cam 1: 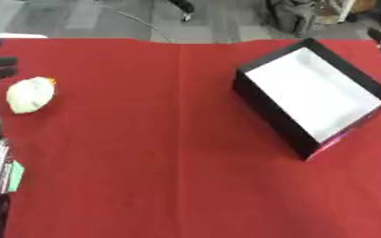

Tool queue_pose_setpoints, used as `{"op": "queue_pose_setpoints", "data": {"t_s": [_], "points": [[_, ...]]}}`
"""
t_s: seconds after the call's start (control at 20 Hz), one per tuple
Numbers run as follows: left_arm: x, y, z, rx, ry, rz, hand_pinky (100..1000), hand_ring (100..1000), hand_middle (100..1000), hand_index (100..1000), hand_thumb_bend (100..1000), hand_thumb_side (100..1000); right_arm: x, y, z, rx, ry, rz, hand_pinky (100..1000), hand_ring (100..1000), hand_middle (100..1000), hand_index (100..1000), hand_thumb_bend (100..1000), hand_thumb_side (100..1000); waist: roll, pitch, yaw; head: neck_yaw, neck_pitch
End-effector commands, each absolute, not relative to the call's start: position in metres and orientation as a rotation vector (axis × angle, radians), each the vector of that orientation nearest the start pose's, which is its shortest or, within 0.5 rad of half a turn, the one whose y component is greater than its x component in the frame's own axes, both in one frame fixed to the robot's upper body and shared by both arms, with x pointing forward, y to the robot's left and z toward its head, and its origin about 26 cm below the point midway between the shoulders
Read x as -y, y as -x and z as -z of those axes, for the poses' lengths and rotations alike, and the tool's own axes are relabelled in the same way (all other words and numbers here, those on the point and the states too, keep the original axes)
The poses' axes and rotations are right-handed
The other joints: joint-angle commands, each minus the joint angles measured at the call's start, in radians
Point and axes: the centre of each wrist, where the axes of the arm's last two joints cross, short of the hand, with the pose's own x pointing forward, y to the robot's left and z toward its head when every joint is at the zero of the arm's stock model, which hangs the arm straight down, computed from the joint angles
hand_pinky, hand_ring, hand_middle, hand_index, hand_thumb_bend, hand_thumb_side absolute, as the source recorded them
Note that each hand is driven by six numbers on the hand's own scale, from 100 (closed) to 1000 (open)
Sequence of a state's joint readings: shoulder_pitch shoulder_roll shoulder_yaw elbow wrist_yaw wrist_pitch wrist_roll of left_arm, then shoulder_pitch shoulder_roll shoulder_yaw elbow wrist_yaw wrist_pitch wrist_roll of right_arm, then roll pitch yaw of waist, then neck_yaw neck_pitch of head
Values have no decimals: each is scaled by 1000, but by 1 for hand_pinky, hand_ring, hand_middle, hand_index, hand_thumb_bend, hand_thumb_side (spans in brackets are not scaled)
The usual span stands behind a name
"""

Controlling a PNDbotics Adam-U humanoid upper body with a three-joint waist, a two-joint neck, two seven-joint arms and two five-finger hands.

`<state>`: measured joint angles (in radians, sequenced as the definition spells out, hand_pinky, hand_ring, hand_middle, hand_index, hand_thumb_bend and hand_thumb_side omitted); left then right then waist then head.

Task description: Pick up the objects with one hand, pass them to the other hand, and then place them into the box on the other side of the table.

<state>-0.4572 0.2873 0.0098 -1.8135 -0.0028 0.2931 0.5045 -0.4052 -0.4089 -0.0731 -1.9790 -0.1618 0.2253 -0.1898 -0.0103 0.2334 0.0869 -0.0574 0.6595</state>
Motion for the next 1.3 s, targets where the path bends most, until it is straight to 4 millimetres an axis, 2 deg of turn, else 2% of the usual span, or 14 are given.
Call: {"op": "queue_pose_setpoints", "data": {"t_s": [0.05, 0.1, 0.15, 0.4, 0.6, 0.75, 1.0, 1.15, 1.3], "points": [[-272, -348, -219, 1976, -650, -131, 670, 599, 691, 908, 144, 846, 282, -304, -251, 2200, 257, -114, 1000, 1000, 963, 1000, 100, 639, 3, -20, 1, -1, -13], [-282, -352, -220, 1942, -700, -103, 672, 601, 692, 908, 100, 888, 283, -304, -251, 2199, 260, -116, 1000, 1000, 963, 1000, 100, 640, 5, -21, 1, 0, -14], [-292, -355, -221, 1903, -747, -73, 678, 607, 696, 908, 128, 842, 283, -304, -250, 2198, 264, -118, 1000, 1000, 963, 1000, 100, 639, 7, -21, 1, 1, -14], [-352, -374, -230, 1640, -939, 75, 700, 638, 718, 915, 127, 831, 286, -303, -250, 2190, 286, -127, 1000, 1000, 964, 1000, 100, 638, 17, -21, 2, 4, -18], [-391, -384, -244, 1449, -993, 134, 724, 676, 743, 928, 157, 808, 287, -303, -249, 2185, 297, -132, 1000, 1000, 964, 1000, 100, 638, 23, -22, 2, 8, -23], [-409, -387, -253, 1327, -1012, 202, 762, 721, 767, 939, 191, 765, 287, -303, -249, 2182, 300, -136, 1000, 1000, 964, 1000, 100, 638, 27, -24, 1, 29, -19], [-434, -390, -264, 1105, -998, 292, 821, 798, 802, 948, 305, 702, 288, -302, -249, 2176, 306, -142, 1000, 1000, 964, 1000, 100, 638, 35, -28, 1, 98, -5], [-443, -391, -269, 1022, -967, 322, 838, 814, 797, 939, 334, 661, 289, -302, -248, 2172, 311, -145, 1000, 1000, 965, 1000, 100, 637, 37, -31, 4, 140, 4], [-448, -391, -272, 961, -928, 347, 858, 832, 795, 931, 412, 599, 289, -302, -247, 2167, 316, -150, 1000, 1000, 965, 1000, 100, 636, 37, -30, 7, 157, 8]]}}
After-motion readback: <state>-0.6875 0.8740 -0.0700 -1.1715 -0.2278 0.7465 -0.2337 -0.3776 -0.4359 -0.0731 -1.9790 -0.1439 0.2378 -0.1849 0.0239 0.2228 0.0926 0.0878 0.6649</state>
